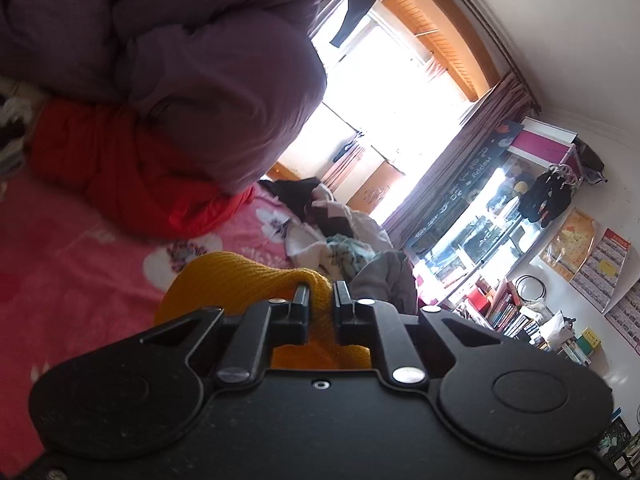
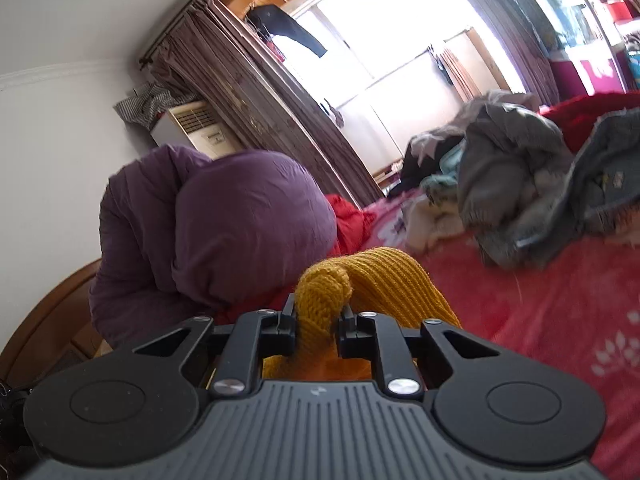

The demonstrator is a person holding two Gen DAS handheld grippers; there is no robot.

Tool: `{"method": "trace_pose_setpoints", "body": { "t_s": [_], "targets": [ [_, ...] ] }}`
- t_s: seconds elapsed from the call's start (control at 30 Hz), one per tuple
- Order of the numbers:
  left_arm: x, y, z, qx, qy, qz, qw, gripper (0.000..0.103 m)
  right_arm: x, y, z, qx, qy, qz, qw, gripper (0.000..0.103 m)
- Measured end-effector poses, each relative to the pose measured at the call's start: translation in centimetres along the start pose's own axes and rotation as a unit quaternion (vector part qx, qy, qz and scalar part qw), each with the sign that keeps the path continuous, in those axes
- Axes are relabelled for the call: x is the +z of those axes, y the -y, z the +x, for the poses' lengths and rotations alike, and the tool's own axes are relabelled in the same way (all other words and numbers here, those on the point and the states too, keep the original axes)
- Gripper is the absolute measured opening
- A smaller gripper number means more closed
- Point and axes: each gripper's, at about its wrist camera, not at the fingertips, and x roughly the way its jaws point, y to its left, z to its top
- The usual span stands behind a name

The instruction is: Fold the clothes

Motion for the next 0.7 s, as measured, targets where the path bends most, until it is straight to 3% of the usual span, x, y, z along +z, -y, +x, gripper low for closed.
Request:
{"method": "trace_pose_setpoints", "body": {
  "t_s": [0.17, 0.4, 0.7],
  "targets": [
    [-6.2, -2.9, -3.1, 0.023, -0.019, -0.023, 0.9993, 0.009, -6.2, 1.8, -2.1, -0.011, -0.038, 0.012, 0.999, 0.019],
    [-11.4, -5.1, -6.8, 0.041, -0.032, -0.05, 0.9974, 0.009, -12.3, 3.3, -5.4, -0.026, -0.06, 0.038, 0.997, 0.019],
    [-16.0, -6.0, -8.5, 0.08, -0.095, -0.015, 0.9922, 0.008, -18.7, 5.4, -7.8, -0.066, -0.094, 0.059, 0.992, 0.019]
  ]
}}
